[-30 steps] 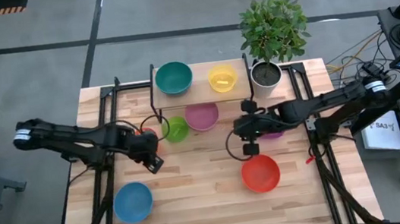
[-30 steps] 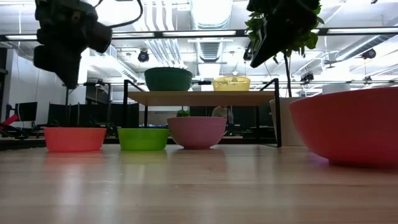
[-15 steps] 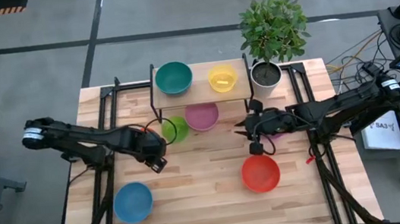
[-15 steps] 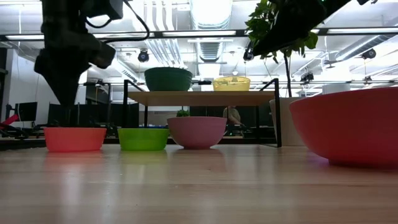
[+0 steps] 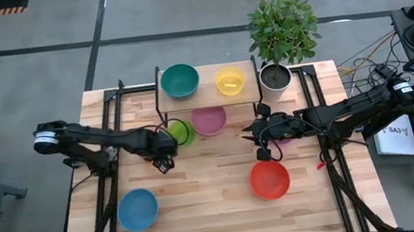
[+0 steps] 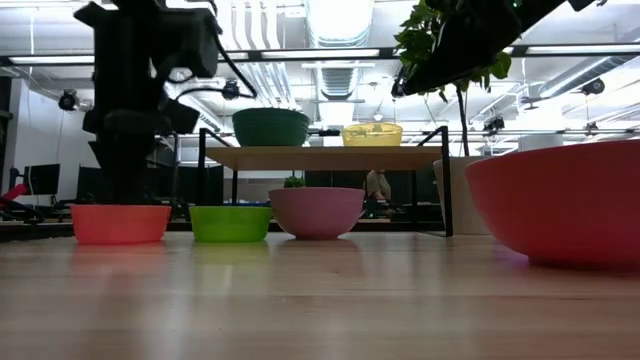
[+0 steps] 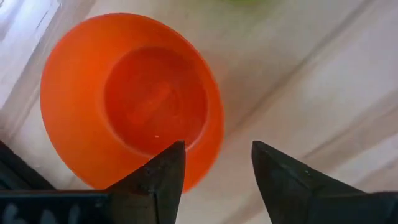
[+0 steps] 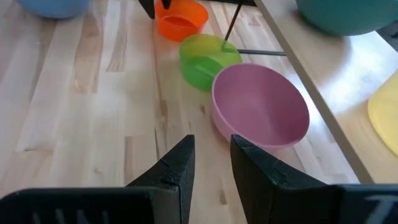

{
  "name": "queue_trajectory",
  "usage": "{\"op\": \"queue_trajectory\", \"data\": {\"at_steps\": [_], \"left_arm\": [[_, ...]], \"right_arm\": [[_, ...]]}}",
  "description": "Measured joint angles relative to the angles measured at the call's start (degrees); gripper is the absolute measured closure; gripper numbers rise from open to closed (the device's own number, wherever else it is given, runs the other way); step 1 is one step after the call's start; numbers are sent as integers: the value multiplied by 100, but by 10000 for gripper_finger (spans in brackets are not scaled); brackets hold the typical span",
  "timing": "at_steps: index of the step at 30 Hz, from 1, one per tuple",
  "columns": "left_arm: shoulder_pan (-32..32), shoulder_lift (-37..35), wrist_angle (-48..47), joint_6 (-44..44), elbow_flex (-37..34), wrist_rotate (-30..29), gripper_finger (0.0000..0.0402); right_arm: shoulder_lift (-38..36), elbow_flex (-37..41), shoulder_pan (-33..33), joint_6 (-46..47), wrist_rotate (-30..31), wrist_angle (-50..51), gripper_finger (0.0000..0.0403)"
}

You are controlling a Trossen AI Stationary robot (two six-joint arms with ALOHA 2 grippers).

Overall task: Place and stack bowls onto a shelf
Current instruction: Stack the small orange bowl on the yellow bowl on the shelf, then stack the orange bowl on the yellow bowl on the shelf

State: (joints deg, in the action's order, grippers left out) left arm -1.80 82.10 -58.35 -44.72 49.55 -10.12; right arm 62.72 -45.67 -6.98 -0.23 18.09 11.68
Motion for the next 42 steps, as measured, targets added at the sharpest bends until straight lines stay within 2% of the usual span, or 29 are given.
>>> {"op": "queue_trajectory", "data": {"at_steps": [9,14,21,26,31,37,39,42], "left_arm": [[186,543,204,256,-171,-6,260],[186,620,250,270,-171,-6,302],[186,475,272,266,-171,12,389],[135,342,111,230,-27,180,398],[-113,108,-642,396,526,363,401],[-847,-159,-1058,1925,1565,369,401],[-1027,-167,-1063,2188,1971,294,401],[-1104,-139,-1086,2109,2470,-79,401]], "right_arm": [[-2,0,0,0,0,1,310],[-2,0,0,0,0,0,310],[0,0,0,-31,0,0,310],[0,0,0,-37,0,0,310],[2,1,0,-38,-2,2,310],[0,70,0,-85,-255,7,310],[-4,108,0,-78,-351,22,310],[-13,128,-2,-13,-354,16,310]]}}
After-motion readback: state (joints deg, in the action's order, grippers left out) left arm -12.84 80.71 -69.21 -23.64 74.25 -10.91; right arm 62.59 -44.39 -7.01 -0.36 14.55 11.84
